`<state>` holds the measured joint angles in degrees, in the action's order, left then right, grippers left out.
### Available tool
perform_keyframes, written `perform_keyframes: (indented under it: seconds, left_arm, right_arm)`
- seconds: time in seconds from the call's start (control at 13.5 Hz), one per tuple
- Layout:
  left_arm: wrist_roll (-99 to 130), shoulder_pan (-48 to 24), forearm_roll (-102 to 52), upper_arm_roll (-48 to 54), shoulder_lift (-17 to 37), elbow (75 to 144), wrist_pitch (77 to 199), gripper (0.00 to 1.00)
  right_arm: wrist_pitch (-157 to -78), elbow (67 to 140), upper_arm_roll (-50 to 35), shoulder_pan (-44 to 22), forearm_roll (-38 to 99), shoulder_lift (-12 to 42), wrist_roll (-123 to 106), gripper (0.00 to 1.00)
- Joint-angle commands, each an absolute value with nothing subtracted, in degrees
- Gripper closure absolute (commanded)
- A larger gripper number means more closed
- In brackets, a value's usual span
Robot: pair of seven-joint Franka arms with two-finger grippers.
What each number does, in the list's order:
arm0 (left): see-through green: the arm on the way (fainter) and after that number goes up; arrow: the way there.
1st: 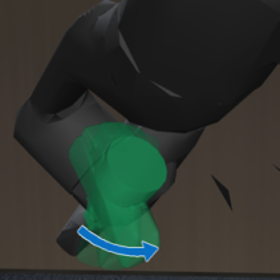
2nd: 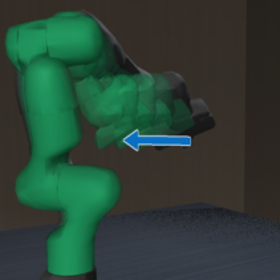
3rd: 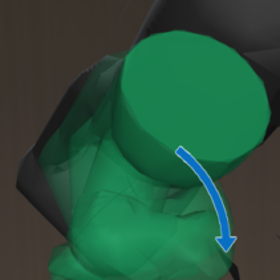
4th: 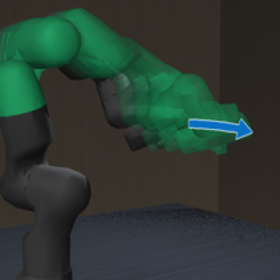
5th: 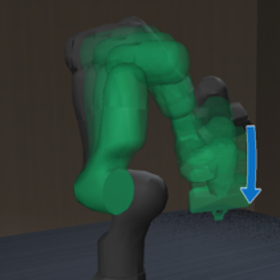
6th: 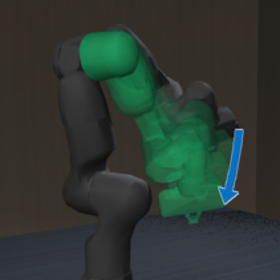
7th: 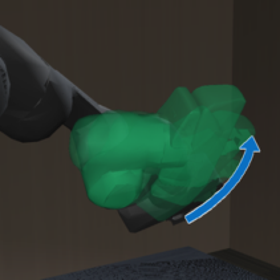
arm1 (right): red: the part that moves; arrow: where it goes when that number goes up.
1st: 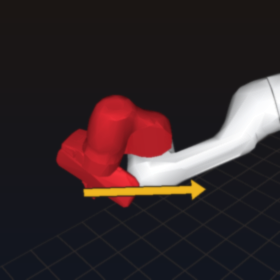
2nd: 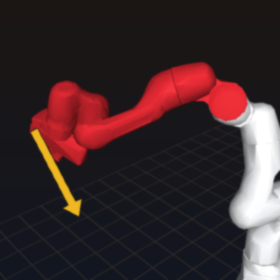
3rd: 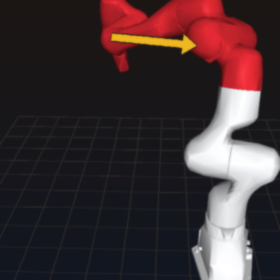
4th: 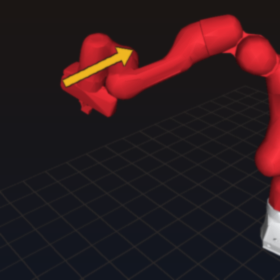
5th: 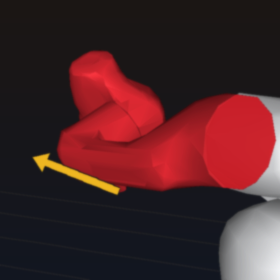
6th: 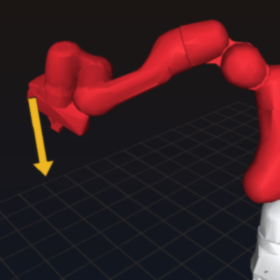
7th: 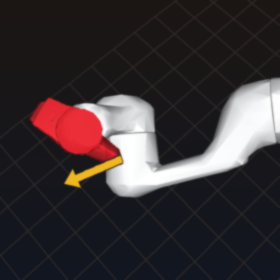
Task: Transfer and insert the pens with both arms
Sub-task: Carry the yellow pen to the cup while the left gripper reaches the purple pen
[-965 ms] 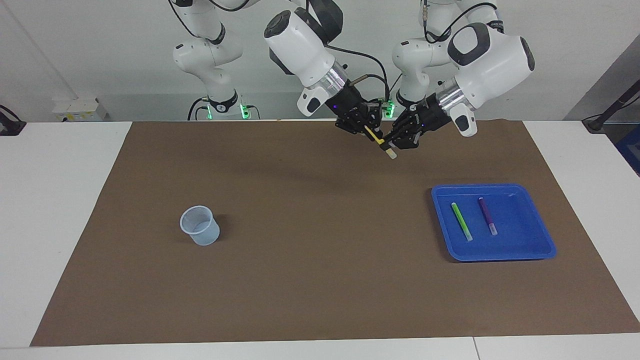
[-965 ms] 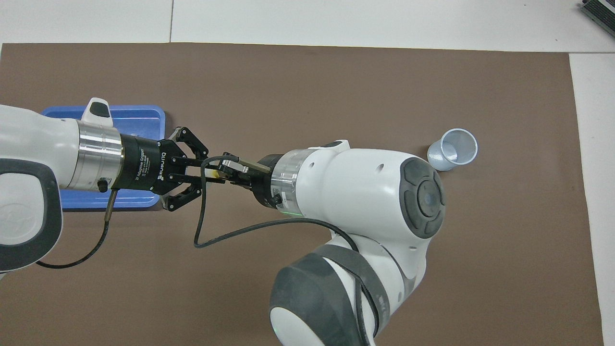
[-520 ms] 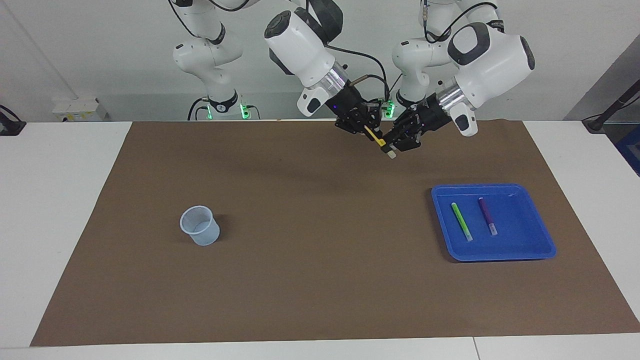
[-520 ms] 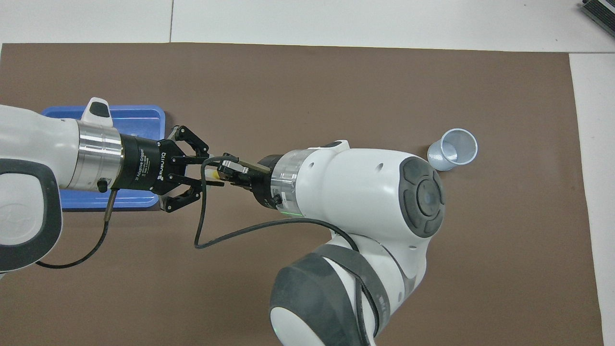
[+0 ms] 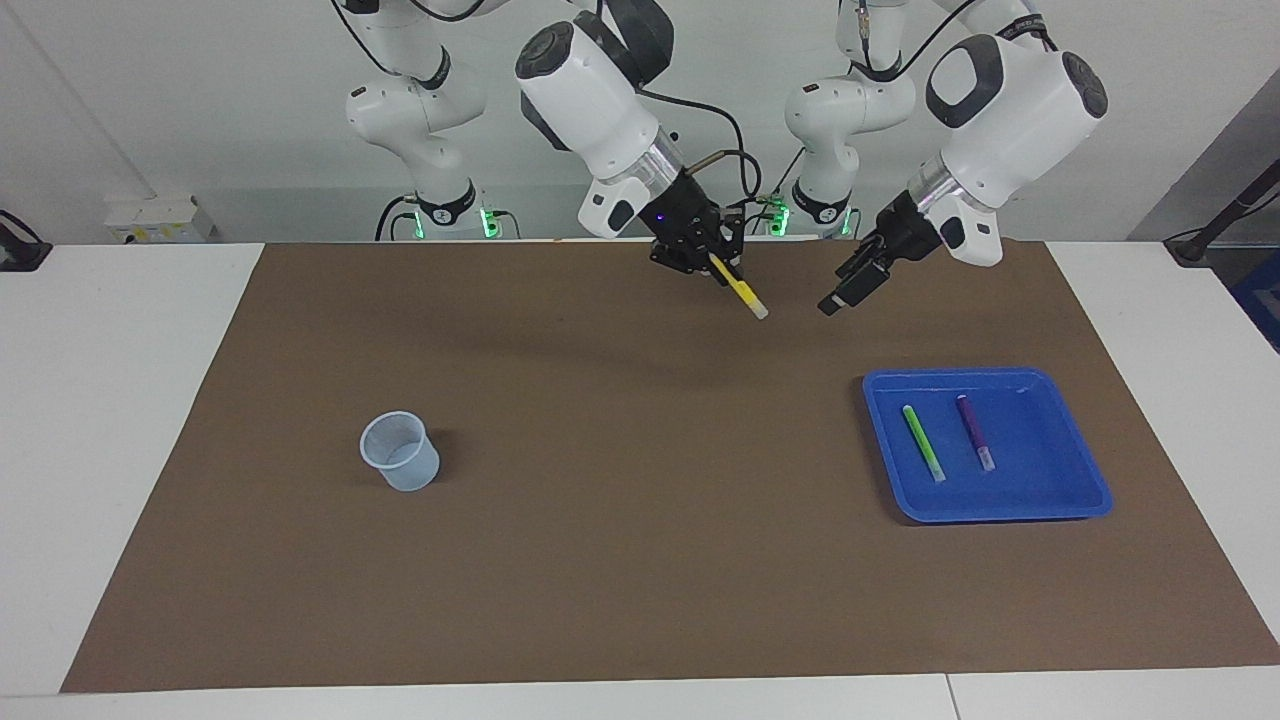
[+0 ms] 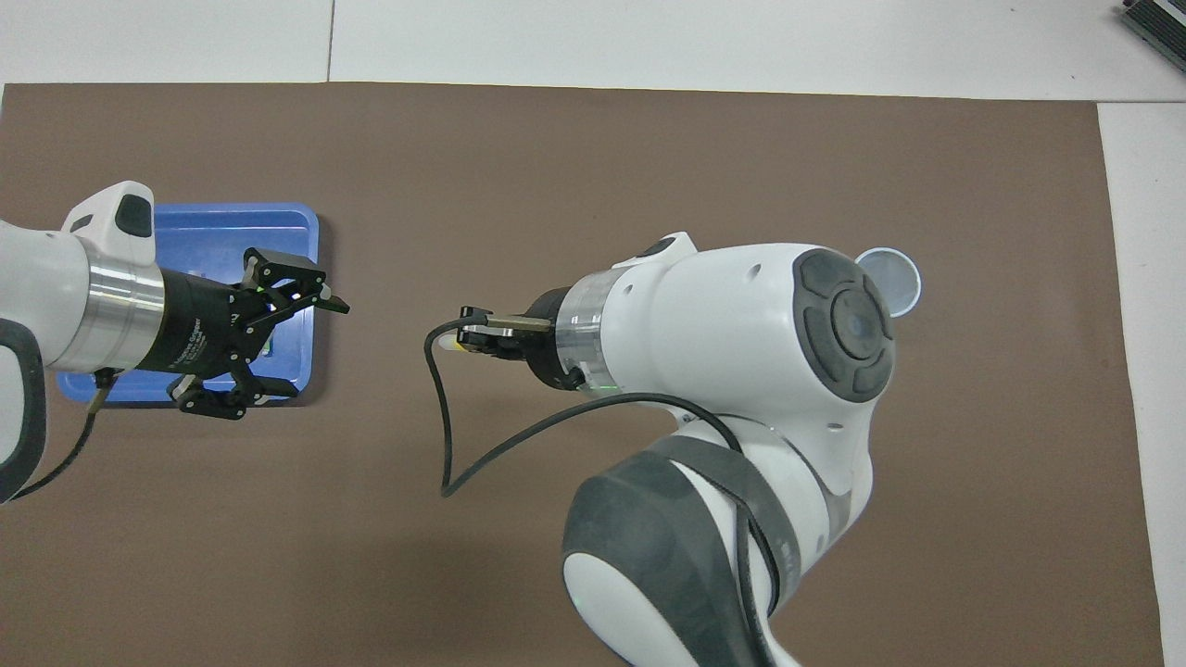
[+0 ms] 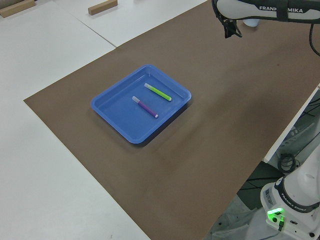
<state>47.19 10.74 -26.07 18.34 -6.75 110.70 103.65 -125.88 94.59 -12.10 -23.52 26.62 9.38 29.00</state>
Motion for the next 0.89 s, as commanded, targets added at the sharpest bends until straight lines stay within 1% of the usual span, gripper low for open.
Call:
perform_keyframes:
  seconds: [0.0,0.3,0.37,0.45,0.52,0.59,0.74,0.82]
  left_arm:
    - [35.64,11.78,-19.71,18.54,-8.79,112.93,102.92,0.0]
    - [19.12,12.47,-10.31,18.54,-8.53,113.64,105.72,0.01]
    - [13.59,14.22,-7.85,18.54,-7.92,114.16,107.12,0.01]
    - [5.7,17.02,-7.13,18.54,-7.04,116.26,110.27,0.01]
    - [0.41,19.14,-7.12,18.54,-6.07,116.98,112.74,0.02]
    - [-2.17,19.77,-6.86,18.54,-4.93,116.98,114.07,0.02]
    - [-2.46,19.69,-2.31,18.54,-2.82,116.81,117.84,0.02]
    - [-2.55,19.77,-0.46,18.54,-0.9,116.72,120.65,0.02]
  right_arm:
    - [-120.17,93.34,-12.48,-20.92,21.73,9.05,20.42,1.0]
    - [-111.82,92.9,-12.3,-16.8,12.77,8.44,5.75,1.0]
    - [-110.23,92.9,-12.3,-15.74,10.13,8.26,1.19,1.0]
    - [-108.82,92.9,-12.3,-14.69,6.8,8.17,-2.77,1.0]
    - [-107.94,92.9,-12.3,-13.81,3.72,7.91,-5.68,1.0]
    - [-107.06,92.9,-12.39,-13.1,0.91,7.82,-7.89,1.0]
    - [-105.91,93.07,-12.39,-10.65,-2.79,7.65,-13.59,1.0]
    - [-106.69,93.86,-12.48,-8.63,-4.2,7.56,-18.32,1.0]
